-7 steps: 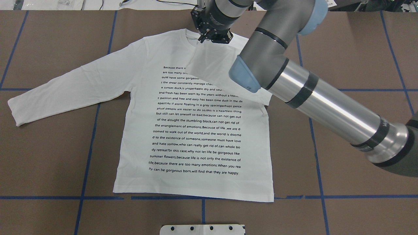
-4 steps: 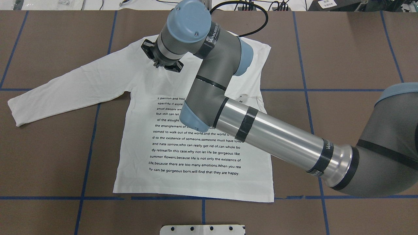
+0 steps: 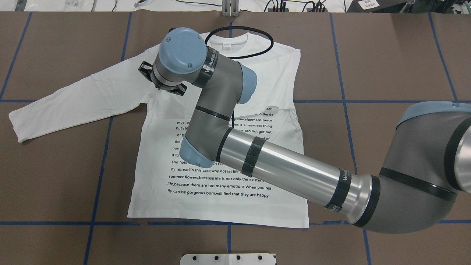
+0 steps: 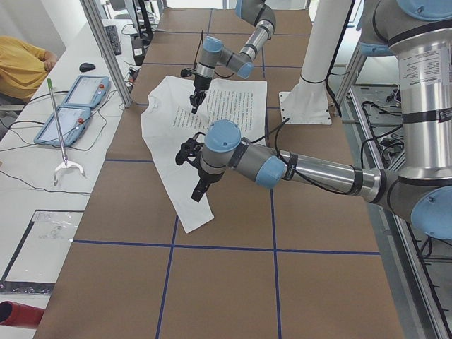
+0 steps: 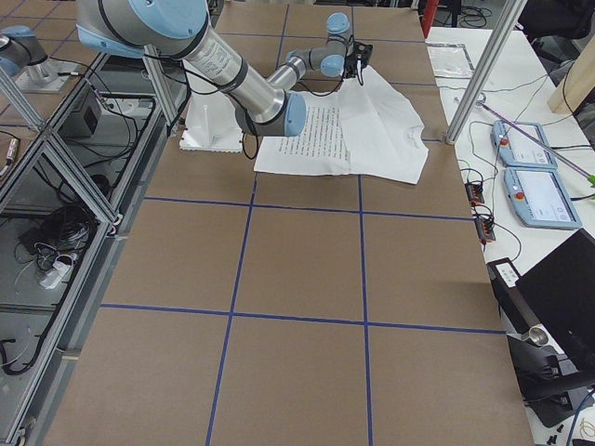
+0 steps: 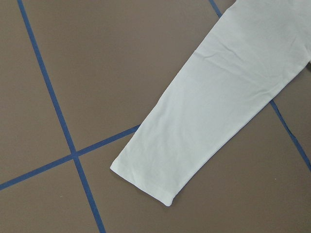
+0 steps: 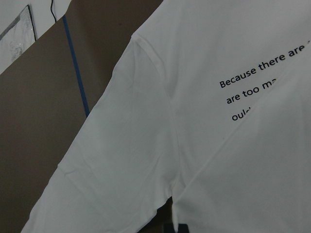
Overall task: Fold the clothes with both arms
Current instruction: 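Grasp the sleeve with the right gripper and carry it across the shirt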
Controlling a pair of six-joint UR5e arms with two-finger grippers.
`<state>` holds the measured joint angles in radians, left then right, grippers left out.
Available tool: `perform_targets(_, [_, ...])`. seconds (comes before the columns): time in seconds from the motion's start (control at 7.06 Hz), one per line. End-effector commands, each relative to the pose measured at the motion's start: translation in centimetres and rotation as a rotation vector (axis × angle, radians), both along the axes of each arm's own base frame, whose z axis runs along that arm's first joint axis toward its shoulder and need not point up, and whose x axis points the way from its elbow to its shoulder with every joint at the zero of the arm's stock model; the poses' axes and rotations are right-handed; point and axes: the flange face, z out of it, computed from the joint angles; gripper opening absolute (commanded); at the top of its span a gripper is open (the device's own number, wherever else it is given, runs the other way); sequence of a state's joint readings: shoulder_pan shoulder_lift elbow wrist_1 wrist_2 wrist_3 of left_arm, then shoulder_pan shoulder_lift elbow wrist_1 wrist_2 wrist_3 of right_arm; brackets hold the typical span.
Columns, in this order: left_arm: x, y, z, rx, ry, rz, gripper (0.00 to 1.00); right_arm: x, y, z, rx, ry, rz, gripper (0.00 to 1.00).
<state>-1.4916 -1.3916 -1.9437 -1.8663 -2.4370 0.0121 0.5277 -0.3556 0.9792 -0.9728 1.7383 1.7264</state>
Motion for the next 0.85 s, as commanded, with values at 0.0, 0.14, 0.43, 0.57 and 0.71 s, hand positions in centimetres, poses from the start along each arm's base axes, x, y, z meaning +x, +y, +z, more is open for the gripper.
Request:
perform_targets(0.0, [0.0,0.0,-0.2,0.006,-0.001,0.001,1.0,-1.2,0.0,0.8,0.019,-0.011,0.022,0.0])
perform_targets(0.14, [0.0,0.0,-0.1,0.005,-0.001,0.001,1.0,-1.2,-0.1,0.9,0.021,-0.01,0.029,0.0])
perform_targets(0.43, [0.0,-0.1,0.0,0.002,-0.001,0.001,1.0,-1.6,-1.1,0.1,0.034,0.006,0.085,0.0])
perform_targets(0.57, [0.0,0.0,0.0,0.003,-0.001,0.001,1.0,-2.2,-1.8,0.4,0.054,-0.015,0.112,0.02])
perform_targets(0.71, [0.0,0.0,-0.1,0.004,0.0,0.002,1.0,-2.6,-2.0,0.3,0.056,-0.014,0.123,0.14])
